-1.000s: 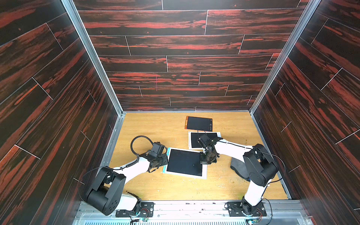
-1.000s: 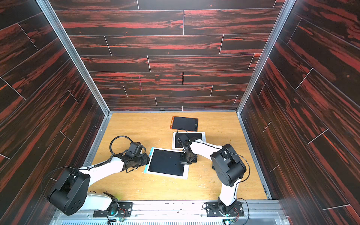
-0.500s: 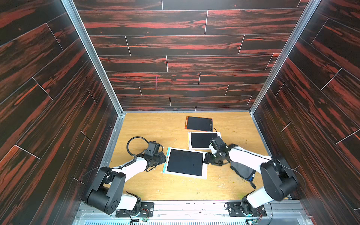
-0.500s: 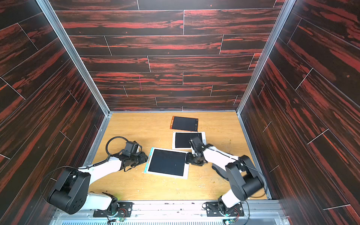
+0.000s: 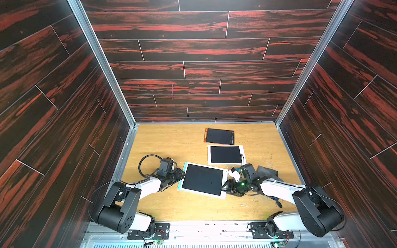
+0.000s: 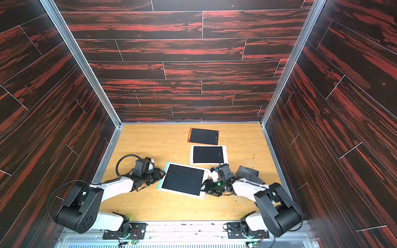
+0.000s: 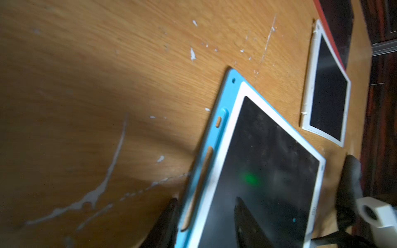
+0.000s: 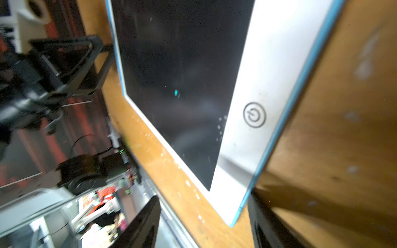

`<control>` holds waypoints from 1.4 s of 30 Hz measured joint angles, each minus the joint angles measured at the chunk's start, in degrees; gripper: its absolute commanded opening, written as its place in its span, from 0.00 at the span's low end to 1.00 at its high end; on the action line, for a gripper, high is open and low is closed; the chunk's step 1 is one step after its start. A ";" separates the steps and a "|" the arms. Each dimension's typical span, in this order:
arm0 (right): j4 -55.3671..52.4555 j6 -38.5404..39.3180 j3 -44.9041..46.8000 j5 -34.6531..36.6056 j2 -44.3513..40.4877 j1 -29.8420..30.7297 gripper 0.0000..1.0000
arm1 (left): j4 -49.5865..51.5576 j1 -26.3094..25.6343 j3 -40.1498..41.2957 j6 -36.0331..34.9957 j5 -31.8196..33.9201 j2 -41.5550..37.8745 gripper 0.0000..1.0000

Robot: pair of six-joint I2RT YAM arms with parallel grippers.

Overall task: Wipe the drawing tablet
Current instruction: Pick up the drawing tablet from the center of the board.

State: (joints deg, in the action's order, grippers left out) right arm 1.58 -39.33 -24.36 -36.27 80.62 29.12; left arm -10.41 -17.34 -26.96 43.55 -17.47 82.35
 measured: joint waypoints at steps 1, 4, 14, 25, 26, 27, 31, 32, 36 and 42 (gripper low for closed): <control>2.45 -1.11 1.07 -1.68 0.50 -0.24 0.67 | -1.77 0.28 0.57 0.55 -0.15 0.24 0.44; 12.72 -6.47 4.61 -8.48 3.13 -0.52 0.67 | -6.73 1.18 1.68 1.88 -0.04 1.66 0.43; 12.00 -15.34 1.62 -13.75 -0.42 -0.04 0.67 | -11.93 1.70 3.23 3.17 2.14 2.32 0.43; 5.99 -12.81 -5.27 -11.85 -7.98 -0.26 0.63 | -13.22 2.19 3.74 3.02 4.63 2.32 0.43; 7.30 -13.73 -4.57 -12.09 -7.98 -0.26 0.62 | -13.44 2.19 3.85 3.02 4.66 2.36 0.43; 8.92 -14.80 -3.82 -12.44 -7.91 -0.26 0.61 | -13.66 2.19 3.96 3.04 4.66 2.38 0.43; 14.73 -18.97 -1.75 -14.43 -6.71 -0.26 0.58 | -14.80 2.25 4.37 3.30 5.07 2.47 0.43; 15.45 -19.65 -1.66 -14.69 -6.27 -0.26 0.57 | -14.99 2.32 4.42 3.41 5.11 2.49 0.43; 12.96 -17.90 -2.19 -12.48 -5.97 0.59 0.57 | -15.80 2.45 4.66 3.69 5.31 2.69 0.43; -1.86 -8.15 -7.80 -1.22 -5.05 6.75 0.63 | -16.22 2.56 4.72 4.00 6.08 2.71 0.43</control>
State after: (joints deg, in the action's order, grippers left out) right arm -0.27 -47.48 -32.16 -37.50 75.57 35.88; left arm -26.63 -14.79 -22.24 47.55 -11.40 85.06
